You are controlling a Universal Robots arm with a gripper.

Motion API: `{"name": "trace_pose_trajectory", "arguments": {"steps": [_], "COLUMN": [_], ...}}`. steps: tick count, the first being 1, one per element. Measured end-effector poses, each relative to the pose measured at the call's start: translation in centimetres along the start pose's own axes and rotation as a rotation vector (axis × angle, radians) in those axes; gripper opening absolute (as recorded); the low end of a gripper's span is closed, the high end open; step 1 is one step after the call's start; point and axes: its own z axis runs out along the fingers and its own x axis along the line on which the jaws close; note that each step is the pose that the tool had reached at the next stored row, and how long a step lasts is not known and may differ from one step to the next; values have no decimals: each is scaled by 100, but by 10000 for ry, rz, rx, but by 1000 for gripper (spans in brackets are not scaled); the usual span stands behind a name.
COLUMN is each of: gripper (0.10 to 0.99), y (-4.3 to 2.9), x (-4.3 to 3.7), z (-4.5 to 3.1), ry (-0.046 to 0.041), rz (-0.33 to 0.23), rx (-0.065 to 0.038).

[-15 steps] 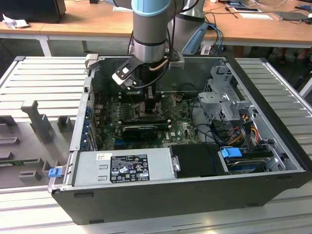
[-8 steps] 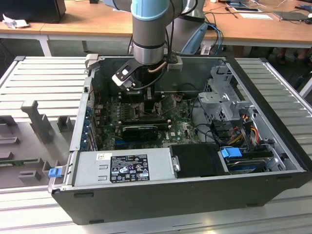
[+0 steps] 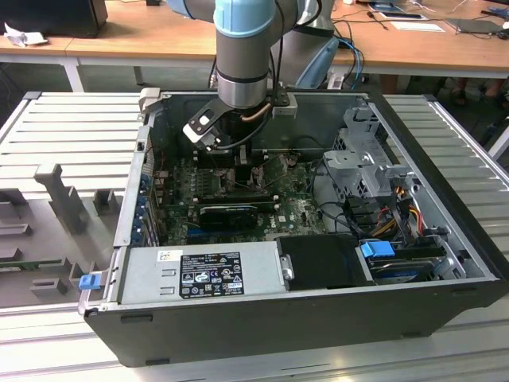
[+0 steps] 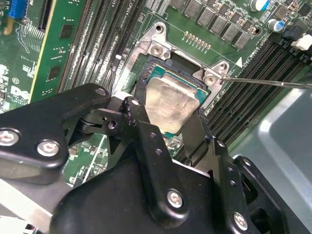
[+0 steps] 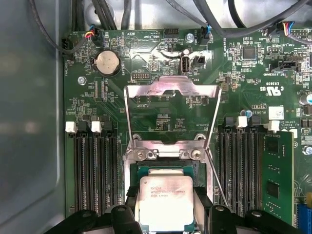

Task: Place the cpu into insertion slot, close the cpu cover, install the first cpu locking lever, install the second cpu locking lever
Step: 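Place the cpu into insertion slot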

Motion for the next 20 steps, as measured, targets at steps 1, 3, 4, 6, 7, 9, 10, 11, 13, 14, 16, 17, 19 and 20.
{"name": "trace_pose_trajectory", "arguments": {"steps": [1,3,4,6,7,9,10,11,13,14,16,17,19,20], "gripper": [529,529,529,529,529,529,529,529,529,541,608,608,608,608], "y": [3,4,4,4,4,4,4,4,4,4,4,4,4,4], "x": [0,-1,-1,-1,-1,-1,-1,-1,-1,-1,-1,-1,-6,-12], "z": [3,14,22,37,38,38,39,39,40,40,40,40,41,40], "ry": [-11,-55,-60,-63,-63,-64,-62,-62,-61,-62,-62,-61,-59,-61], "rz": [0,-1,-2,-3,-2,-2,-2,-2,-2,-2,-2,-2,-1,-2], "rx": [-1,-1,-1,0,-1,0,-1,-1,-2,-1,-1,-1,-3,-2]}}
